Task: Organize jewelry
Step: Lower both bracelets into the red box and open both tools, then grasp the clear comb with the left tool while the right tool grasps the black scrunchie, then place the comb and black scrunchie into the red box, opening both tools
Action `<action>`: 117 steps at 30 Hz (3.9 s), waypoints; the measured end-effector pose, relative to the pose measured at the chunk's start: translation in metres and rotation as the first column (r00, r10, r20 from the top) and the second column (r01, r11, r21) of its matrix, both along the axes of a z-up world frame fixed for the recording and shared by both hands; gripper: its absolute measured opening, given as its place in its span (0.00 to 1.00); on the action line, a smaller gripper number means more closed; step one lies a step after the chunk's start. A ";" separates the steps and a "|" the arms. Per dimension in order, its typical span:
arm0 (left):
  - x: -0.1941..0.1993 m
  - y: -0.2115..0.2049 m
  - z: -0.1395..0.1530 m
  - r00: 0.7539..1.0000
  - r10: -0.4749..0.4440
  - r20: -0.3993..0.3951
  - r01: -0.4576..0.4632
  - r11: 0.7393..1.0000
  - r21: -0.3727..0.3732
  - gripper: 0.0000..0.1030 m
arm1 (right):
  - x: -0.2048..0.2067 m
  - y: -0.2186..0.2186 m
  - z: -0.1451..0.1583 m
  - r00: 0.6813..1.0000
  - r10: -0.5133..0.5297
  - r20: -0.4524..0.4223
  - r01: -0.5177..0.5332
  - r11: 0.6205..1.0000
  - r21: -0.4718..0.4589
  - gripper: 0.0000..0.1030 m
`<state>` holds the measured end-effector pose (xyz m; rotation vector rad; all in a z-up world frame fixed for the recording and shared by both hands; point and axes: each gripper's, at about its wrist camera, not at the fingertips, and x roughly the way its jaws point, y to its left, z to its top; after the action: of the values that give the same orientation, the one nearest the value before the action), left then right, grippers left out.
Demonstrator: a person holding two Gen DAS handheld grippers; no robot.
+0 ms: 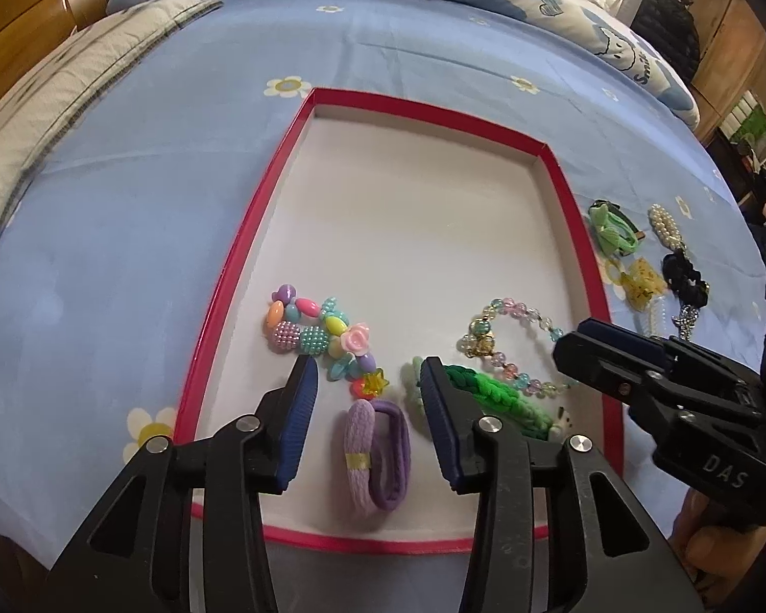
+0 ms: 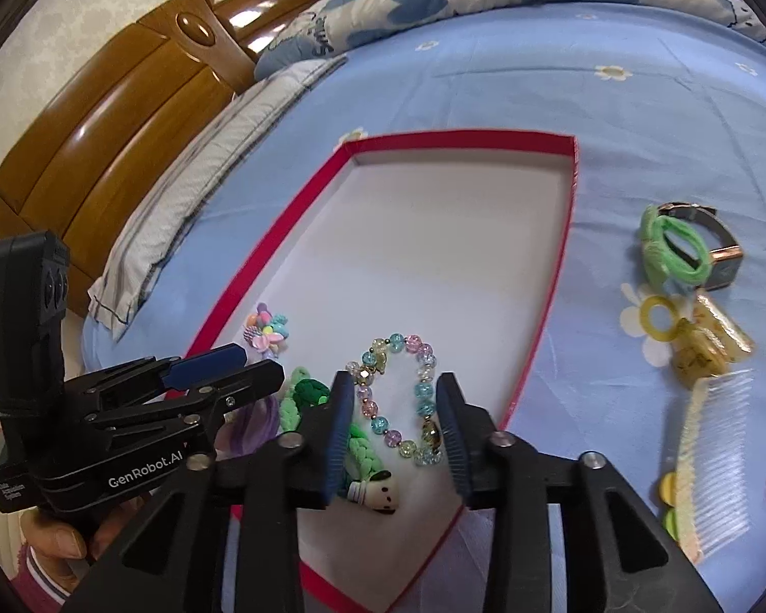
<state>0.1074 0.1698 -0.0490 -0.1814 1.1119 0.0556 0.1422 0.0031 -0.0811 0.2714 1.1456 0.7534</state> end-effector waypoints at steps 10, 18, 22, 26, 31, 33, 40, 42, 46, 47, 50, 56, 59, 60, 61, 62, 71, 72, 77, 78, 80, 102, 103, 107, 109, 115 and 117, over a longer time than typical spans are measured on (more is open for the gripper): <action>-0.015 -0.017 0.027 0.998 -0.019 0.055 0.020 1.000 -0.022 0.51 | -0.023 -0.051 0.025 0.997 -0.071 0.042 0.069 0.997 0.031 0.47; -0.019 -0.045 0.031 0.997 -0.057 0.054 0.059 0.997 -0.045 0.51 | -0.041 -0.114 0.020 0.981 -0.191 0.038 0.191 0.982 -0.002 0.52; -0.019 -0.065 0.032 0.994 -0.097 0.051 0.099 0.994 -0.048 0.51 | -0.045 -0.145 0.013 0.965 -0.262 0.025 0.263 0.964 -0.036 0.53; -0.017 -0.085 0.034 0.990 -0.135 0.050 0.137 0.989 -0.054 0.51 | -0.046 -0.173 0.008 0.945 -0.327 0.017 0.328 0.943 -0.049 0.53; -0.011 -0.110 0.037 0.982 -0.183 0.053 0.185 0.982 -0.048 0.51 | -0.047 -0.200 0.003 0.917 -0.398 0.013 0.398 0.916 -0.047 0.53; -0.008 -0.116 0.037 0.980 -0.194 0.051 0.196 0.979 -0.045 0.51 | -0.047 -0.208 0.002 0.908 -0.420 0.019 0.420 0.906 -0.052 0.53; 0.002 -0.139 0.034 0.972 -0.232 0.041 0.234 0.970 -0.059 0.51 | -0.045 -0.228 -0.003 0.893 -0.449 0.015 0.449 0.892 -0.054 0.53; 0.004 -0.147 0.033 0.969 -0.244 0.035 0.246 0.967 -0.062 0.51 | -0.043 -0.231 -0.006 0.895 -0.446 0.015 0.446 0.893 -0.061 0.53; 0.010 -0.166 0.026 0.960 -0.278 0.019 0.278 0.958 -0.065 0.51 | -0.038 -0.235 -0.011 0.893 -0.449 0.006 0.449 0.891 -0.066 0.53; 0.012 -0.169 0.025 0.959 -0.283 0.014 0.283 0.957 -0.065 0.51 | -0.036 -0.237 -0.012 0.891 -0.454 0.006 0.453 0.889 -0.067 0.53; 0.020 -0.181 0.016 0.953 -0.301 -0.005 0.300 0.951 -0.070 0.51 | -0.028 -0.241 -0.017 0.888 -0.460 0.001 0.459 0.886 -0.070 0.53; 0.040 -0.197 -0.002 0.945 -0.324 -0.042 0.320 0.944 -0.079 0.51 | -0.002 -0.251 -0.026 0.877 -0.481 -0.006 0.480 0.875 -0.069 0.53; 0.050 -0.205 -0.011 0.941 -0.332 -0.061 0.327 0.942 -0.079 0.51 | 0.015 -0.253 -0.030 0.871 -0.492 -0.008 0.490 0.869 -0.072 0.53; 0.053 -0.208 -0.014 0.939 -0.336 -0.070 0.331 0.941 -0.074 0.51 | 0.020 -0.253 -0.032 0.869 -0.494 -0.012 0.492 0.867 -0.073 0.53; 0.055 -0.210 -0.017 0.938 -0.339 -0.076 0.334 0.940 -0.071 0.51 | 0.025 -0.253 -0.035 0.868 -0.497 -0.019 0.494 0.866 -0.074 0.53; 0.056 -0.212 -0.020 0.936 -0.342 -0.081 0.337 0.939 -0.072 0.51 | 0.030 -0.252 -0.038 0.866 -0.499 -0.026 0.496 0.865 -0.073 0.53; 0.060 -0.220 -0.027 0.929 -0.363 -0.072 0.360 0.932 -0.049 0.30 | 0.051 -0.242 -0.062 0.866 -0.499 -0.047 0.493 0.865 -0.093 0.46; 0.061 -0.220 -0.027 0.928 -0.367 -0.069 0.364 0.930 -0.054 0.25 | 0.051 -0.241 -0.063 0.865 -0.500 -0.042 0.495 0.864 -0.096 0.36; 0.059 -0.216 -0.021 0.928 -0.372 -0.033 0.369 0.927 -0.067 0.13 | 0.049 -0.245 -0.063 0.855 -0.517 -0.044 0.512 0.855 -0.084 0.11; 0.059 -0.213 -0.019 0.929 -0.370 -0.026 0.367 0.927 -0.078 0.11 | 0.048 -0.246 -0.061 0.853 -0.520 -0.040 0.516 0.853 -0.079 0.10; 0.057 -0.211 -0.015 0.929 -0.369 -0.014 0.366 0.926 -0.094 0.09 | 0.043 -0.249 -0.055 0.852 -0.522 -0.031 0.520 0.852 -0.061 0.09; 0.018 -0.155 0.047 0.955 -0.270 0.122 0.285 0.948 -0.139 0.03 | -0.004 -0.235 0.022 0.880 -0.472 0.047 0.462 0.876 0.139 0.08; 0.016 -0.150 0.048 0.957 -0.260 0.125 0.277 0.951 -0.141 0.04 | -0.005 -0.230 0.023 0.886 -0.462 0.046 0.452 0.881 0.143 0.08; 0.012 -0.126 0.049 0.970 -0.207 0.125 0.224 0.963 -0.147 0.03 | -0.008 -0.209 0.025 0.907 -0.419 0.042 0.408 0.899 0.157 0.08; 0.010 -0.112 0.047 0.977 -0.174 0.120 0.192 0.969 -0.157 0.03 | -0.009 -0.197 0.026 0.917 -0.397 0.042 0.386 0.908 0.161 0.08; 0.003 -0.080 0.047 0.987 -0.100 0.124 0.121 0.977 -0.174 0.03 | -0.014 -0.170 0.031 0.938 -0.343 0.051 0.331 0.928 0.169 0.08; 0.000 -0.071 0.047 0.989 -0.081 0.126 0.102 0.979 -0.174 0.03 | -0.016 -0.160 0.032 0.945 -0.323 0.055 0.309 0.935 0.176 0.08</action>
<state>0.1078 0.0984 -0.0020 -0.2915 1.0056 -0.1370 0.1261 -0.1573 -0.0487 0.5460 0.9316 0.5679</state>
